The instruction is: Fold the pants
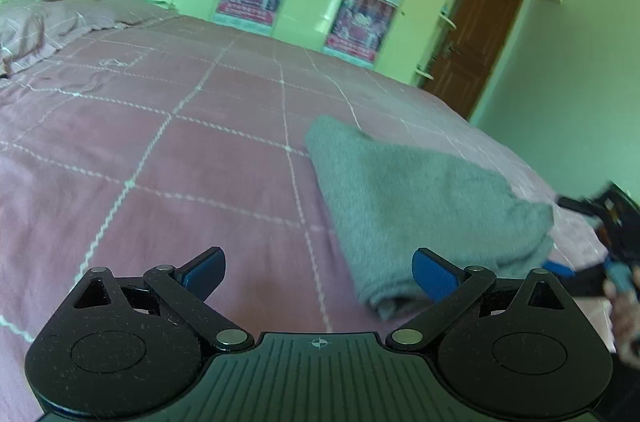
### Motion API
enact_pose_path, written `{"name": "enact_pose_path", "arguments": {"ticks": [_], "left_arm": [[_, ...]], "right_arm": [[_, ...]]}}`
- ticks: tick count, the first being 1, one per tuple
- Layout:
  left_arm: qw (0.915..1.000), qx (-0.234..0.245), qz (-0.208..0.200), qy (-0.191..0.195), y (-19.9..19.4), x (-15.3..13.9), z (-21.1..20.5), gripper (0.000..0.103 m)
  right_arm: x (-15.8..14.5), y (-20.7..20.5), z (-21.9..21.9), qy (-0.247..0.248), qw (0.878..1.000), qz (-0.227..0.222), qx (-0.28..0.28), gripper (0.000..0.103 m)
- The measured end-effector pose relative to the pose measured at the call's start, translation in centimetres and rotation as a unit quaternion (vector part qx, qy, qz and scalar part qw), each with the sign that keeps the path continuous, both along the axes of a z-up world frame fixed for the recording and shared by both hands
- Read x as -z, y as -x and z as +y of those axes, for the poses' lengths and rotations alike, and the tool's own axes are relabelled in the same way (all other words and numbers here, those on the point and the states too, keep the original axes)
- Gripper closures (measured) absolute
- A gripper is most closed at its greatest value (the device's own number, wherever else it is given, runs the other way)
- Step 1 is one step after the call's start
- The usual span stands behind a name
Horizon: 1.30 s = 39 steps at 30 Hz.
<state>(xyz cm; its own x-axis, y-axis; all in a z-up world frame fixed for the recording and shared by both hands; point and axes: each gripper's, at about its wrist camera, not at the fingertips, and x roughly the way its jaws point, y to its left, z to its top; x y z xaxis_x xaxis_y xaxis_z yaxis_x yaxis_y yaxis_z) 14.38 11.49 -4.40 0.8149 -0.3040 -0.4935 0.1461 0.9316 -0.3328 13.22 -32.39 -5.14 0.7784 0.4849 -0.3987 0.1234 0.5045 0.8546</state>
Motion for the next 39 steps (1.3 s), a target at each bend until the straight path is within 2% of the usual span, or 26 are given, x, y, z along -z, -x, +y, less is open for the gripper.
{"name": "enact_pose_path", "arguments": {"ticks": [1, 3, 4, 5, 6, 8, 10, 12, 14, 15, 16, 17, 19, 21, 23, 24, 26, 28, 29, 31, 36, 39], "left_arm": [[0.9999, 0.014, 0.006, 0.000, 0.2, 0.4, -0.3, 0.004], [0.9988, 0.043, 0.011, -0.019, -0.2, 0.6, -1.6, 0.004], [0.9978, 0.051, 0.015, -0.040, -0.2, 0.7, -2.4, 0.004], [0.9966, 0.054, 0.021, -0.059, -0.3, 0.9, -3.1, 0.004], [0.9956, 0.049, 0.028, -0.075, -0.5, 1.2, -3.5, 0.004], [0.9952, 0.015, 0.026, -0.093, -0.6, 1.2, -3.8, 0.004], [0.9965, -0.014, 0.026, -0.078, -0.9, 1.1, -3.0, 0.004], [0.9979, -0.012, 0.019, -0.060, -0.8, 1.0, -2.7, 0.002], [0.9944, -0.034, 0.025, -0.097, -0.9, 1.3, -3.2, 0.001], [0.9939, -0.038, 0.027, -0.100, -0.9, 1.4, -3.2, 0.001], [0.9947, -0.038, 0.028, -0.092, -1.0, 1.3, -3.0, 0.001], [0.9955, -0.042, 0.027, -0.081, -0.8, 1.2, -2.6, 0.001], [0.9970, -0.053, 0.026, -0.051, -0.5, 1.1, -1.7, 0.001], [0.9980, -0.058, 0.018, -0.016, -0.3, 1.1, -0.7, 0.001], [0.9996, -0.023, -0.001, 0.017, 0.1, 0.8, -0.5, 0.001], [0.9998, -0.003, -0.005, 0.019, 0.2, 0.8, -0.9, 0.001], [0.9995, 0.031, -0.008, -0.007, 0.5, 0.9, -2.4, 0.001], [0.9971, 0.052, 0.008, -0.055, 0.0, 1.2, -4.4, 0.001], [0.9950, 0.056, 0.018, -0.081, -0.4, 1.6, -5.4, 0.001], [0.9929, 0.034, 0.025, -0.111, -1.1, 2.1, -6.6, 0.001], [0.9916, -0.048, 0.014, -0.119, -1.6, 2.0, -6.9, 0.001], [0.9916, -0.062, 0.007, -0.113, -1.5, 2.0, -6.5, 0.001]], "right_arm": [[-0.5, -0.3, 0.6, 0.018, 1.000, -0.005, -0.001, 0.022], [-1.3, -1.0, 1.9, 0.061, 0.998, 0.000, -0.006, 0.036], [-1.6, -1.4, 2.5, 0.086, 0.996, 0.012, -0.009, 0.047], [-1.8, -1.8, 3.1, 0.107, 0.994, 0.024, -0.013, 0.065], [-2.5, -1.9, 3.6, 0.122, 0.992, 0.017, -0.017, 0.072], [-4.7, -1.0, 3.7, 0.117, 0.992, -0.045, -0.018, 0.076], [-6.9, 0.3, 3.0, 0.101, 0.990, -0.096, 0.005, 0.077], [-7.7, 1.3, 2.0, 0.104, 0.988, -0.115, 0.023, 0.077], [-5.8, 1.4, 1.1, 0.124, 0.988, -0.088, 0.028, 0.076], [-4.1, 0.8, 0.9, 0.134, 0.990, -0.047, 0.018, 0.075], [-1.7, -0.4, 0.6, 0.127, 0.992, 0.012, -0.005, 0.074], [0.1, -0.5, 0.4, 0.114, 0.993, 0.030, -0.019, 0.073], [0.8, 0.8, -0.3, 0.094, 0.995, -0.003, -0.015, 0.072], [0.8, 1.1, -0.4, 0.091, 0.996, -0.005, -0.012, 0.071], [0.6, 1.3, -0.4, 0.089, 0.996, -0.005, -0.010, 0.071], [0.2, 1.4, -0.5, 0.079, 0.997, -0.012, -0.009, 0.072], [-0.9, 1.6, -0.7, 0.051, 0.998, -0.034, -0.004, 0.072], [-1.7, 1.0, -0.9, 0.029, 0.999, -0.045, -0.003, 0.072], [-2.1, 0.8, -0.7, 0.036, 0.998, -0.046, -0.006, 0.072], [-2.4, 0.1, -0.4, 0.047, 0.998, -0.045, -0.015, 0.072], [-1.7, -0.3, -0.2, 0.048, 0.998, -0.029, -0.010, 0.071], [-1.5, -0.2, 0.1, 0.052, 0.998, -0.023, -0.013, 0.068]]}}
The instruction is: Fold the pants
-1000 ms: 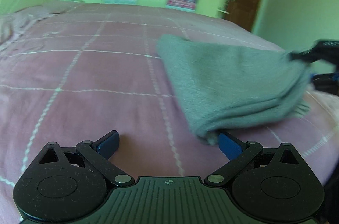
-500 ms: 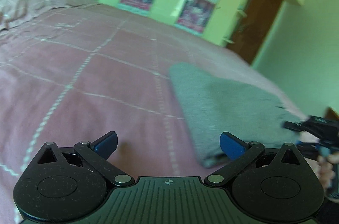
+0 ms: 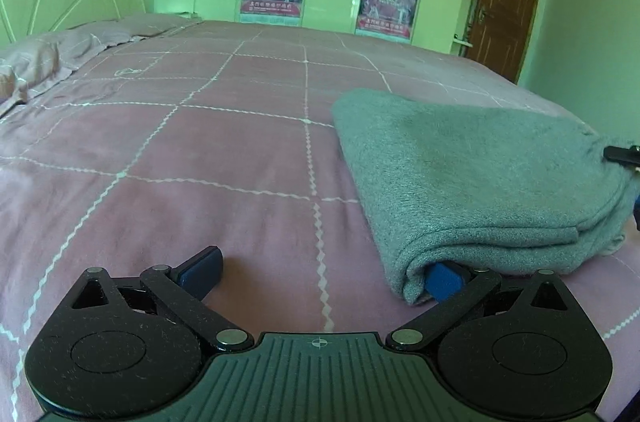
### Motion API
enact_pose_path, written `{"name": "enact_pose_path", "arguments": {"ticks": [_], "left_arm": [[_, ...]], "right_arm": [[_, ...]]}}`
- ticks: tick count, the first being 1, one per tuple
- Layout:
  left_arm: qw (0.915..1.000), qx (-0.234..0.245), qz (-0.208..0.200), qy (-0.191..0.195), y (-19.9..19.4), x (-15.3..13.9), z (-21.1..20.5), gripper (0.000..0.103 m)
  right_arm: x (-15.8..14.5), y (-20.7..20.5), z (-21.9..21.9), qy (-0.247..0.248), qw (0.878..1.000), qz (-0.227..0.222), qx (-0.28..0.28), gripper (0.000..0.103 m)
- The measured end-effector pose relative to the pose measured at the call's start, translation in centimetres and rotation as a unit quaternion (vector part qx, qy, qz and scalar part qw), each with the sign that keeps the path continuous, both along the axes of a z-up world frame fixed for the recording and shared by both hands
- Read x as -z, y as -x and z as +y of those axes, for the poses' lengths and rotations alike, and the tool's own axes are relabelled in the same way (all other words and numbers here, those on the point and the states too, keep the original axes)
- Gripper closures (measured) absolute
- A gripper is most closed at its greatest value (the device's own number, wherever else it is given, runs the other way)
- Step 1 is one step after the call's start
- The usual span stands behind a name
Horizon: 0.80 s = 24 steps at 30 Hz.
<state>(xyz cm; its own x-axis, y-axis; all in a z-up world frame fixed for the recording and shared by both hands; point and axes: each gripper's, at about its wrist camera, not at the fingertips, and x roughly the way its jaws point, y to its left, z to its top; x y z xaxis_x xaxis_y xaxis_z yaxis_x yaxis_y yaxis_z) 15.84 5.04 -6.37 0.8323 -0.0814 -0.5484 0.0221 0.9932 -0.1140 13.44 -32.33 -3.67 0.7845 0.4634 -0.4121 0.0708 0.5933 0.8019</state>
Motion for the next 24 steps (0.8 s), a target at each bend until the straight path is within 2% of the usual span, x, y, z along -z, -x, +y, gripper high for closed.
{"name": "enact_pose_path", "arguments": {"ticks": [2, 4, 5, 6, 8, 10, 11, 12, 13, 14, 15, 16, 19, 21, 23, 24], "left_arm": [[0.9999, -0.001, 0.000, -0.013, -0.3, 0.0, -0.4, 0.001], [0.9999, -0.010, -0.003, -0.011, -0.7, 0.3, -0.4, 0.000], [0.9998, -0.015, -0.002, -0.010, -0.8, 0.4, -0.3, 0.000], [0.9995, -0.029, -0.004, -0.010, -0.7, 0.4, -0.1, 0.000], [0.9984, -0.053, -0.016, -0.009, -0.1, 0.1, 0.3, 0.000], [0.9981, -0.055, -0.026, 0.005, 0.3, -0.1, 1.0, 0.000], [0.9984, -0.053, -0.021, 0.006, 0.1, 0.0, 1.1, 0.000], [0.9985, -0.051, -0.017, 0.009, 0.0, 0.3, 1.3, 0.000], [0.9986, -0.050, -0.012, 0.010, -0.1, 0.5, 1.3, 0.000], [0.9989, -0.046, -0.009, 0.007, -0.2, 0.7, 1.3, 0.000], [0.9990, -0.044, -0.009, 0.003, -0.2, 0.7, 1.2, 0.000], [0.9990, -0.044, -0.009, 0.002, -0.2, 0.6, 1.1, 0.000], [0.9991, -0.042, -0.005, 0.005, -0.2, 0.8, 1.3, 0.000], [0.9994, -0.035, -0.002, 0.001, -0.2, 0.6, 1.4, 0.000], [0.9996, -0.028, 0.007, 0.003, 0.0, 0.3, 1.5, 0.000], [0.9996, -0.025, 0.009, 0.007, 0.2, 0.2, 1.7, 0.000]], "right_arm": [[0.0, -0.2, 0.6, 0.010, 1.000, 0.003, 0.000, 0.065], [-0.2, -0.4, 0.9, 0.022, 1.000, 0.004, 0.001, 0.065], [-0.6, -0.4, 1.1, 0.034, 0.999, 0.004, 0.003, 0.071], [-1.2, -0.3, 1.2, 0.045, 0.999, -0.006, 0.003, 0.075], [-2.6, 0.6, 1.0, 0.042, 0.998, -0.050, 0.005, 0.077], [-3.3, 1.5, 1.1, 0.041, 0.996, -0.085, 0.002, 0.077], [-2.9, 1.5, 1.2, 0.058, 0.995, -0.084, 0.001, 0.078], [-1.5, 1.0, 1.0, 0.070, 0.996, -0.048, 0.005, 0.078], [0.8, 0.1, 0.4, 0.056, 0.998, 0.016, 0.008, 0.077], [2.7, -0.2, -0.3, 0.021, 0.999, 0.044, 0.011, 0.078], [3.2, 0.1, -1.0, -0.005, 0.999, 0.030, 0.014, 0.078], [2.8, 0.2, -1.0, -0.001, 1.000, 0.022, 0.010, 0.077], [1.5, 0.1, -0.3, 0.036, 0.999, 0.018, -0.013, 0.071], [1.0, 0.2, -0.7, 0.033, 0.999, 0.015, -0.019, 0.058], [0.4, 0.9, -1.6, 0.042, 0.999, 0.002, -0.012, 0.053], [0.0, 1.4, -2.1, 0.058, 0.998, -0.003, 0.001, 0.043]]}}
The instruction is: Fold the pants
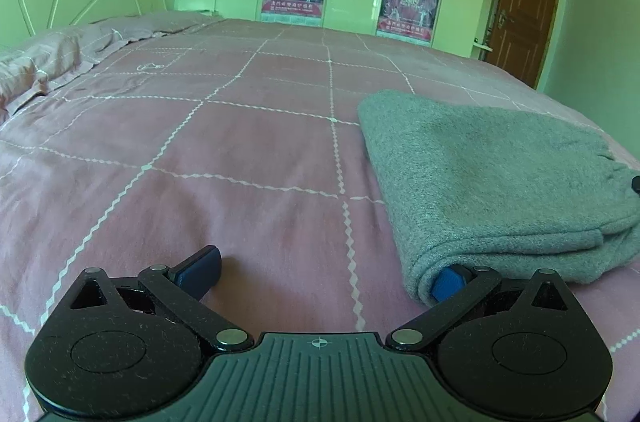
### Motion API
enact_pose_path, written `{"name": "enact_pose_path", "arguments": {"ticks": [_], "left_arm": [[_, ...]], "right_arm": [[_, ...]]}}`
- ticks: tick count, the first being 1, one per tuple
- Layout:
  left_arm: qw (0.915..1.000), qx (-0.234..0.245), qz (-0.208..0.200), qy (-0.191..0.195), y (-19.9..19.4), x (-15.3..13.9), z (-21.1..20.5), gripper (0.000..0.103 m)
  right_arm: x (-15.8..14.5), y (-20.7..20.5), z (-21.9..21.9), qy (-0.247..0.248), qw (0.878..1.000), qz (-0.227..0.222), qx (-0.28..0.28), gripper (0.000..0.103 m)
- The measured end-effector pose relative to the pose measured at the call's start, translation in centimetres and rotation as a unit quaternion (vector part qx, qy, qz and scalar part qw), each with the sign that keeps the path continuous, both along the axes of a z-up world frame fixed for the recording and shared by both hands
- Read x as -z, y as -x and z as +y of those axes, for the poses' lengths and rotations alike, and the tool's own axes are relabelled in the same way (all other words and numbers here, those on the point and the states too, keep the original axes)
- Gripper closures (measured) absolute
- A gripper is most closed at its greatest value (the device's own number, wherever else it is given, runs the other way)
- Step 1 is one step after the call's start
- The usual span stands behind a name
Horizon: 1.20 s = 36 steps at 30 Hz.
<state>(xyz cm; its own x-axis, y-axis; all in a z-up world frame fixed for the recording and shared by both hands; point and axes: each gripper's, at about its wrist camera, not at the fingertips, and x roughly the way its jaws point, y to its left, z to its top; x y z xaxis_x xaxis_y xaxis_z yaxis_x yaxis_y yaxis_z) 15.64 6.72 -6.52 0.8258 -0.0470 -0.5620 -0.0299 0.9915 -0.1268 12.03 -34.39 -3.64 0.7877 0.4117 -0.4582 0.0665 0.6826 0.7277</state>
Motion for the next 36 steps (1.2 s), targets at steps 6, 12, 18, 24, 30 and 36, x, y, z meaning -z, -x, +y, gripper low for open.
{"name": "enact_pose_path", "arguments": {"ticks": [6, 12, 18, 24, 30, 36], "left_arm": [[0.9995, 0.005, 0.017, 0.027, 1.7, -0.6, 1.7, 0.000], [0.9829, -0.043, -0.006, 0.179, 2.0, -1.2, 5.9, 0.000], [0.9582, 0.058, 0.039, 0.277, -5.0, 0.2, 4.0, 0.000], [0.9432, 0.091, 0.055, 0.315, -9.3, 2.3, 2.5, 0.000], [0.9207, 0.128, 0.077, 0.360, -13.0, 3.6, 1.3, 0.000], [0.8993, 0.158, 0.099, 0.395, -16.8, 4.9, -0.4, 0.015]], "right_arm": [[0.0, 1.3, -3.7, -0.019, 1.000, -0.014, 0.013, 0.032], [1.1, 0.1, -3.7, -0.049, 0.999, -0.015, -0.007, 0.023], [1.9, -1.6, -2.2, -0.075, 0.996, -0.007, -0.055, 0.011], [2.1, -3.7, -1.7, -0.074, 0.995, 0.012, -0.072, 0.012], [2.3, -6.4, -0.8, -0.100, 0.986, 0.034, -0.129, 0.011], [2.6, -8.6, -0.4, -0.104, 0.982, 0.060, -0.143, 0.027]]}}
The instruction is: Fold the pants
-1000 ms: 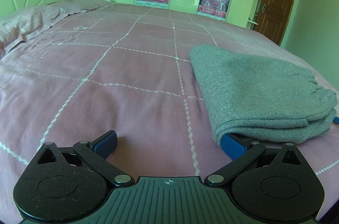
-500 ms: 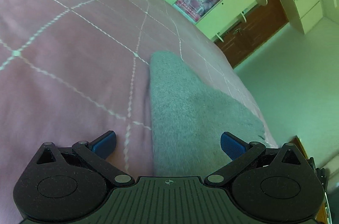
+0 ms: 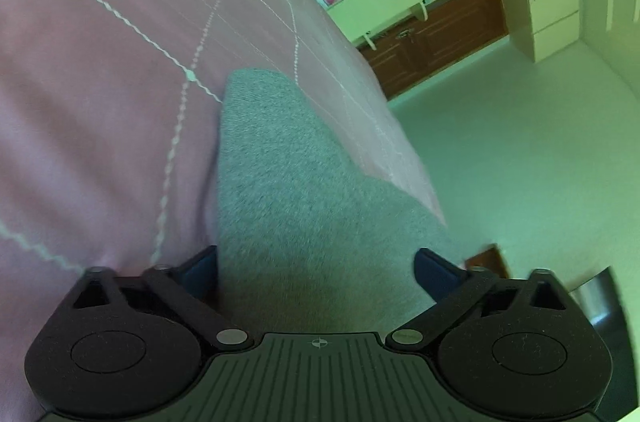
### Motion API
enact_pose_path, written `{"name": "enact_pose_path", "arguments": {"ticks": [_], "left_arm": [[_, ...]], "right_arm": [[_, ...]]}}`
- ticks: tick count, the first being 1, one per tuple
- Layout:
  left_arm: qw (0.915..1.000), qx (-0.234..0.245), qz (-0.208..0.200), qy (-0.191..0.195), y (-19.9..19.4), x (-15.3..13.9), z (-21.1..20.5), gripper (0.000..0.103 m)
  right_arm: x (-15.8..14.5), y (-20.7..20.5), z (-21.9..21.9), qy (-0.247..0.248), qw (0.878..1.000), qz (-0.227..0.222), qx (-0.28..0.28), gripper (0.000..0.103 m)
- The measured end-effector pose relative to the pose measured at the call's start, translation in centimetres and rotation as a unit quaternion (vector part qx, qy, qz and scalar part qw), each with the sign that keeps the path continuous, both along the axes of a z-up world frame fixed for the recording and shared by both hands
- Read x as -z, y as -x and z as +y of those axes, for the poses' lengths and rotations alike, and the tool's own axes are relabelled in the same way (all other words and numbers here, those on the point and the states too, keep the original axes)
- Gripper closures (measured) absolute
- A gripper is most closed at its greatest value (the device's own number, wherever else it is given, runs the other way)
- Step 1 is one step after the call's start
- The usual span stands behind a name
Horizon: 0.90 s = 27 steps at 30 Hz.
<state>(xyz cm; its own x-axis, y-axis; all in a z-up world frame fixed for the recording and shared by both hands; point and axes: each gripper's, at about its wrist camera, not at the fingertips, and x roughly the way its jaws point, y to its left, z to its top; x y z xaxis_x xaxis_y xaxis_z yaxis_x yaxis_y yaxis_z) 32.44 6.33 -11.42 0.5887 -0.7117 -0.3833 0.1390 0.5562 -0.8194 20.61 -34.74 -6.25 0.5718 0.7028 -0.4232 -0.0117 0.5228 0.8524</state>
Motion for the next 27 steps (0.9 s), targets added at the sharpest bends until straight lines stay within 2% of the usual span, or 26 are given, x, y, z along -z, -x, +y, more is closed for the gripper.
{"name": "enact_pose_path", "arguments": {"ticks": [2, 4, 5, 7, 8, 10, 11, 16, 20, 21, 22, 23, 24, 25, 26, 27], "left_arm": [[0.9989, 0.004, 0.035, 0.033, -1.1, 1.3, 0.1, 0.049], [0.9974, 0.008, 0.050, 0.051, -1.5, 2.6, -0.1, 0.064], [0.9973, 0.010, 0.047, 0.055, -1.4, 2.8, -0.4, 0.065], [0.9965, 0.006, 0.038, 0.074, -1.3, 3.0, -1.1, 0.069], [0.9954, 0.001, 0.026, 0.093, -1.4, 3.2, -1.1, 0.074], [0.9924, -0.009, 0.002, 0.123, -1.4, 3.3, -1.3, 0.076], [0.9918, -0.013, -0.010, 0.127, -1.8, 2.9, -1.5, 0.076], [0.9901, -0.033, -0.059, 0.123, -5.9, 0.0, -1.3, 0.076], [0.9899, -0.038, -0.098, 0.095, -11.2, -2.9, 0.6, 0.076], [0.9913, -0.044, -0.100, 0.074, -12.5, -3.3, 1.4, 0.075], [0.9934, -0.061, -0.092, 0.031, -14.0, -3.2, 2.0, 0.058], [0.9922, -0.095, -0.074, -0.033, -14.8, -3.0, 2.5, 0.020], [0.9824, -0.146, -0.034, -0.111, -15.4, -2.6, 2.6, 0.005], [0.9690, -0.175, -0.005, -0.175, -15.6, -2.3, 2.5, 0.001], [0.9673, -0.165, -0.018, -0.192, -15.3, -2.1, 2.7, 0.000], [0.9654, -0.164, -0.039, -0.199, -14.6, -2.1, 2.5, 0.000]], "right_arm": [[0.1, -0.6, 0.0, 0.001, 1.000, 0.015, -0.003, 0.036], [0.1, -0.9, 0.1, 0.005, 1.000, 0.023, -0.011, 0.049], [0.1, -0.9, 0.1, 0.011, 1.000, 0.022, -0.014, 0.061], [-0.6, -0.5, 0.1, 0.006, 1.000, 0.000, -0.021, 0.065], [-1.0, -0.6, 0.0, -0.001, 1.000, -0.014, -0.025, 0.067], [-2.4, -1.1, 0.3, -0.011, 0.998, -0.045, -0.037, 0.069], [-3.2, -1.7, 0.6, -0.014, 0.997, -0.059, -0.045, 0.069], [-6.4, -7.7, 2.3, -0.023, 0.992, -0.104, -0.072, 0.070], [-6.7, -14.6, 3.3, -0.030, 0.990, -0.116, -0.072, 0.068], [-6.1, -16.4, 3.5, -0.015, 0.992, -0.113, -0.061, 0.060], [-5.0, -17.8, 3.4, 0.015, 0.993, -0.103, -0.046, 0.050], [-3.8, -18.7, 3.2, 0.072, 0.994, -0.081, -0.013, 0.023], [-2.8, -19.1, 3.0, 0.140, 0.989, -0.041, 0.036, 0.023], [-2.1, -18.9, 2.7, 0.164, 0.984, -0.029, 0.057, 0.028], [-2.0, -18.3, 2.5, 0.156, 0.985, -0.043, 0.057, 0.029], [-2.1, -17.7, 2.5, 0.150, 0.985, -0.056, 0.056, 0.023]]}}
